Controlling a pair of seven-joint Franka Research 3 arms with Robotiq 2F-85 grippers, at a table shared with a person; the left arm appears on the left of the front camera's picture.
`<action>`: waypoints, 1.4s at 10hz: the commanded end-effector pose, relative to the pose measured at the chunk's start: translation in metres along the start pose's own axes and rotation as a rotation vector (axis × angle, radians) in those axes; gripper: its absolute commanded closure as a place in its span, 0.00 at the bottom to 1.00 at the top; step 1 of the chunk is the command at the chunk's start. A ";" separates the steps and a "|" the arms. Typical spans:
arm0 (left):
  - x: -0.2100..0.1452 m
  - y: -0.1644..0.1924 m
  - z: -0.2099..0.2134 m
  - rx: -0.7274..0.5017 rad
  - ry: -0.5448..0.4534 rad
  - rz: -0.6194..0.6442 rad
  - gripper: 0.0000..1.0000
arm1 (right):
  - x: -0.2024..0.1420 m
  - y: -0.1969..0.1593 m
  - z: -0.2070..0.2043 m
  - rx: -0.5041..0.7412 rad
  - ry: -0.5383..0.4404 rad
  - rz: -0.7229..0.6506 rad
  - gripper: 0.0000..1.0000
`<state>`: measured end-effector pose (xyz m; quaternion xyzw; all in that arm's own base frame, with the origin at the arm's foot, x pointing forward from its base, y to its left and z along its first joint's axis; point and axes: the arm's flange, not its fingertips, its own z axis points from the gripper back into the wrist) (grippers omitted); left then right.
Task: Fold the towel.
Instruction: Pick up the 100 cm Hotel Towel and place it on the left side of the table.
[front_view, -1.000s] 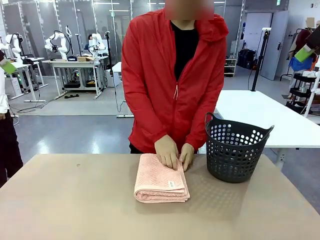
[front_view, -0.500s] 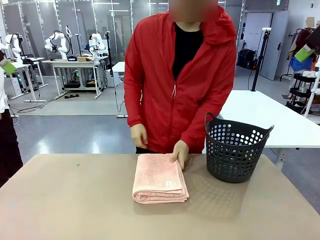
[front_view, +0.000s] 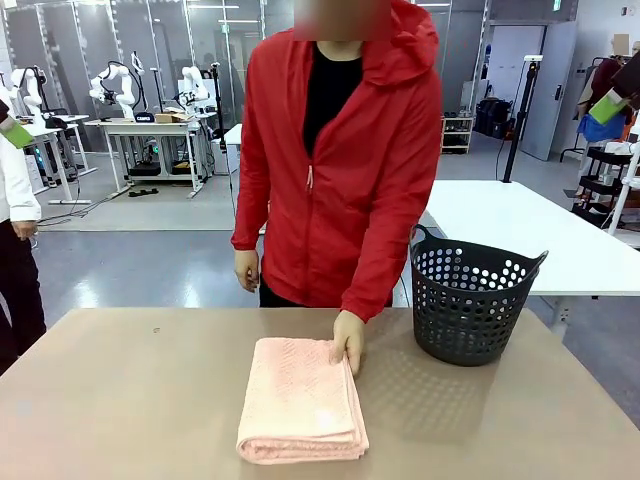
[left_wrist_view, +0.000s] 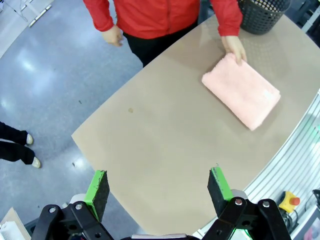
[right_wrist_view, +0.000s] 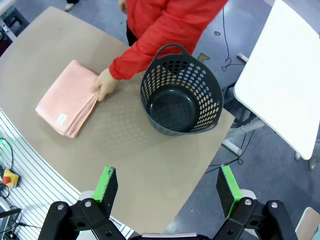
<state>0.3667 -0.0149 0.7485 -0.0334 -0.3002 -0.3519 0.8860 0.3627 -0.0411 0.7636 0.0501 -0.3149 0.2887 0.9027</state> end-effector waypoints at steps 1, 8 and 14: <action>0.001 0.000 0.001 -0.002 0.009 0.001 0.00 | -0.001 -0.001 0.000 -0.001 0.000 0.011 0.00; 0.001 0.000 0.001 -0.002 0.009 0.001 0.00 | -0.001 -0.001 0.000 -0.001 0.000 0.011 0.00; -0.008 -0.009 -0.028 -0.068 0.001 0.108 0.00 | -0.001 -0.001 0.000 -0.001 0.000 0.011 0.00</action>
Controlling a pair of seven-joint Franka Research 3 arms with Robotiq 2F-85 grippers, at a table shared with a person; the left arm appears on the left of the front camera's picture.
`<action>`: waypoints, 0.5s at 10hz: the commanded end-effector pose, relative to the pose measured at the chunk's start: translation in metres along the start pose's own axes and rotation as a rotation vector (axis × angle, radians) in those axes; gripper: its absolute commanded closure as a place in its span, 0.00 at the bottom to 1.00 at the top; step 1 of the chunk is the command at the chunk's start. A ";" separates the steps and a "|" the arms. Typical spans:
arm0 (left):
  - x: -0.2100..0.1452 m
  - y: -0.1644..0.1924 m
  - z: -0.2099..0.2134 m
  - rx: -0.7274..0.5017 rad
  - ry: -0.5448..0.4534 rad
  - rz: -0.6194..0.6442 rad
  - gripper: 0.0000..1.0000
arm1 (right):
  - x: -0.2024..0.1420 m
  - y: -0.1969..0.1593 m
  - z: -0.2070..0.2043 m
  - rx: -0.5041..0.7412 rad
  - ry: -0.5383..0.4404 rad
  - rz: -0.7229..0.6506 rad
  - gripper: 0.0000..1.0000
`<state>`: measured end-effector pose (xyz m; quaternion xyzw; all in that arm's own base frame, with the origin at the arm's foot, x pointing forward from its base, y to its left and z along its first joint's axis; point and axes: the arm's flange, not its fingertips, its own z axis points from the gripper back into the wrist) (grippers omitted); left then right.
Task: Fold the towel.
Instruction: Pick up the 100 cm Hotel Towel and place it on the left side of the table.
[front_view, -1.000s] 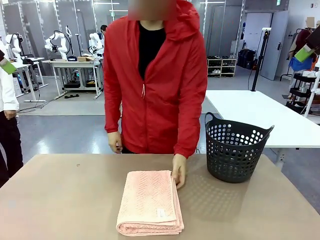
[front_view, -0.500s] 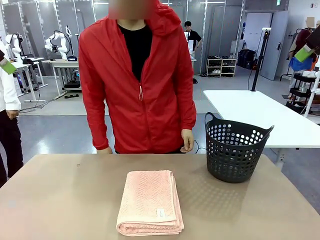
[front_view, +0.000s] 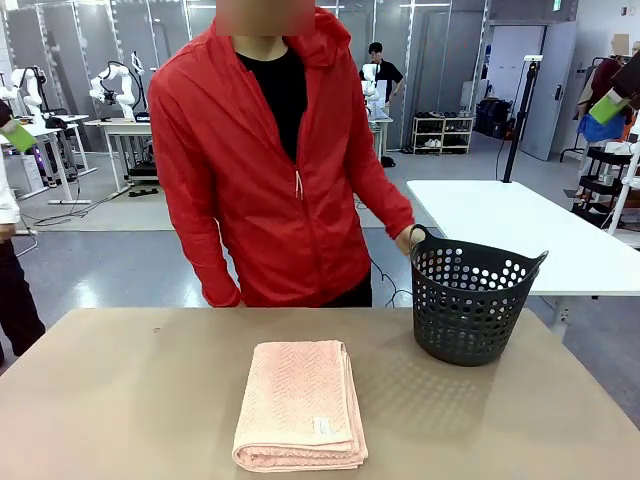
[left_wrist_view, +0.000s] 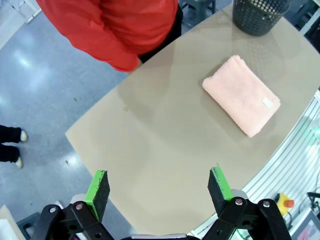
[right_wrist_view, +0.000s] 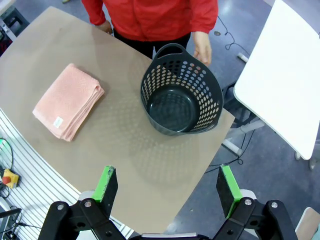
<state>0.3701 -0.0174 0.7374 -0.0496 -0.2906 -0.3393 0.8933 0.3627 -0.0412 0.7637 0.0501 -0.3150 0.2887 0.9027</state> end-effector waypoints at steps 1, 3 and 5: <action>-0.016 -0.011 -0.042 -0.115 -0.008 0.118 0.00 | -0.001 -0.001 0.000 -0.001 0.000 0.010 0.00; -0.044 -0.024 -0.107 -0.207 -0.008 0.233 0.00 | -0.001 -0.001 0.000 -0.001 0.000 0.010 0.00; -0.070 -0.035 -0.166 -0.285 -0.016 0.332 0.00 | -0.001 -0.001 0.000 -0.001 0.000 0.010 0.00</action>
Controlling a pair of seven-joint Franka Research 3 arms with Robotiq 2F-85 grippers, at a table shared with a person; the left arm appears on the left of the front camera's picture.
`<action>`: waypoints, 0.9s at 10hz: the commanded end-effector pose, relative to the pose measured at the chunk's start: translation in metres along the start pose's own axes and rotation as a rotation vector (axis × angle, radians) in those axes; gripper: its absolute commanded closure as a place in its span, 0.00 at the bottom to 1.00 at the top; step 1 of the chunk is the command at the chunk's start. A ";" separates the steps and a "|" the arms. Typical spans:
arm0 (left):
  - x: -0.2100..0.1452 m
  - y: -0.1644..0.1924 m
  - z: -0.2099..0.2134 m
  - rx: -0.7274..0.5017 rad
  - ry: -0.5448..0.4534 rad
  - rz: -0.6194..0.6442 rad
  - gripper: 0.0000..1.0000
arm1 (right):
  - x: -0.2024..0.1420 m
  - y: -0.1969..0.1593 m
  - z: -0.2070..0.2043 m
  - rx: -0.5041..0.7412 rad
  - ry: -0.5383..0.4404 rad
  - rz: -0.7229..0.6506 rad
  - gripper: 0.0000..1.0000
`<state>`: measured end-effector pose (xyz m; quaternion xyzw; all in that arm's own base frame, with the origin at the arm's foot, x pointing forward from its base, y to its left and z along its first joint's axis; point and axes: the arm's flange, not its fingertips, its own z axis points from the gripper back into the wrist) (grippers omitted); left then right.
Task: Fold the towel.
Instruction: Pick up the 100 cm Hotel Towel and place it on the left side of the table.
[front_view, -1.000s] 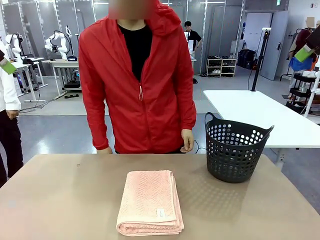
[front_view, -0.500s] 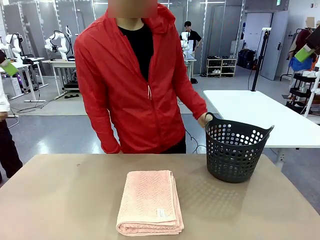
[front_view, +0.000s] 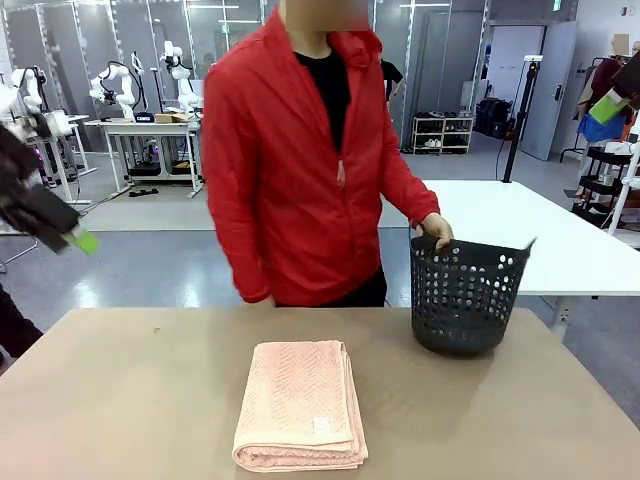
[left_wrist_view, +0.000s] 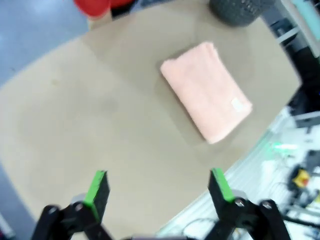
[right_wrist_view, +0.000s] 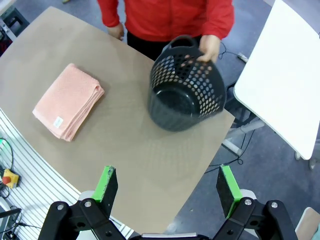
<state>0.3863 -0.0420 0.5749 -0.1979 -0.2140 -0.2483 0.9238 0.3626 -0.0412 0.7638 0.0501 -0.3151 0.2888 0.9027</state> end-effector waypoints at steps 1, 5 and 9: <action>-0.013 0.002 -0.050 -0.086 -0.072 0.084 0.00 | -0.001 -0.001 0.000 0.000 0.000 0.010 0.00; -0.045 0.007 -0.163 -0.281 -0.097 0.179 0.00 | -0.001 -0.001 0.000 0.000 0.000 0.010 0.00; -0.049 -0.002 -0.239 -0.379 -0.151 0.259 0.00 | -0.001 -0.001 0.000 0.000 0.000 0.010 0.00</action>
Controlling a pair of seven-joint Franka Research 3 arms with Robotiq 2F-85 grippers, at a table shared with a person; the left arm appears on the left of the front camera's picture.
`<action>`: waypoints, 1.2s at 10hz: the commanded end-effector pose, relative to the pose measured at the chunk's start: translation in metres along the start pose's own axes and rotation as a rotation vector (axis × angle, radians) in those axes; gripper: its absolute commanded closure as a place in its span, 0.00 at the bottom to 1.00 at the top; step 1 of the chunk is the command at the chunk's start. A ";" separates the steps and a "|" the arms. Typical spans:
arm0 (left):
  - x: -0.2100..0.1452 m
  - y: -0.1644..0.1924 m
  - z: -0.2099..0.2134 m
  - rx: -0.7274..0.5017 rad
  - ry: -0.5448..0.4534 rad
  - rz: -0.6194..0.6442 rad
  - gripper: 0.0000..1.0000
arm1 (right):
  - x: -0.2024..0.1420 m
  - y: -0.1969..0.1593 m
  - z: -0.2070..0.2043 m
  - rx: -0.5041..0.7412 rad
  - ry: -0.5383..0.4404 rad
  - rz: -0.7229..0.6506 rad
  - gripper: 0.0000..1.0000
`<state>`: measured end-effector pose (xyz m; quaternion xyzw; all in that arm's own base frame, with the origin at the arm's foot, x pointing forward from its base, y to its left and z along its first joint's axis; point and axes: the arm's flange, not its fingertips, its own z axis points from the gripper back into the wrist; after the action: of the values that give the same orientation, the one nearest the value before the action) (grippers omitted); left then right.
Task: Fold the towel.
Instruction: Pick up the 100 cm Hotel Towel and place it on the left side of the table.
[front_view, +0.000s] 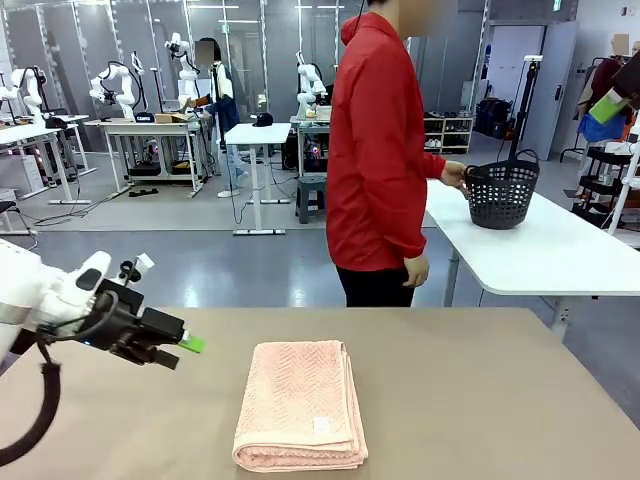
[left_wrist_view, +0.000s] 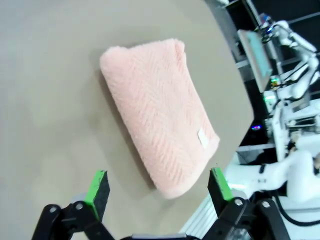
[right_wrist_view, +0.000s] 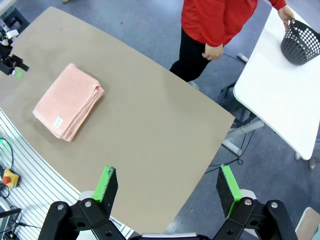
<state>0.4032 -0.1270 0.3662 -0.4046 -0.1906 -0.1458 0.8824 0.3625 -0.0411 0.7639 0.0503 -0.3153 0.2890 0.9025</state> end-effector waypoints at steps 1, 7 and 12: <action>0.004 0.012 -0.037 -0.033 -0.030 -0.003 0.00 | -0.001 -0.001 0.000 -0.001 0.001 0.010 0.00; -0.016 0.030 -0.116 -0.147 -0.043 0.101 0.00 | -0.001 -0.001 0.000 -0.001 0.001 0.010 0.00; -0.021 0.037 -0.148 -0.230 -0.011 0.196 0.00 | -0.001 -0.001 0.000 -0.001 0.001 0.010 0.00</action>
<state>0.4265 -0.2093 0.2483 -0.5006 -0.1353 -0.0830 0.8510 0.3625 -0.0410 0.7639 0.0504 -0.3153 0.2892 0.9025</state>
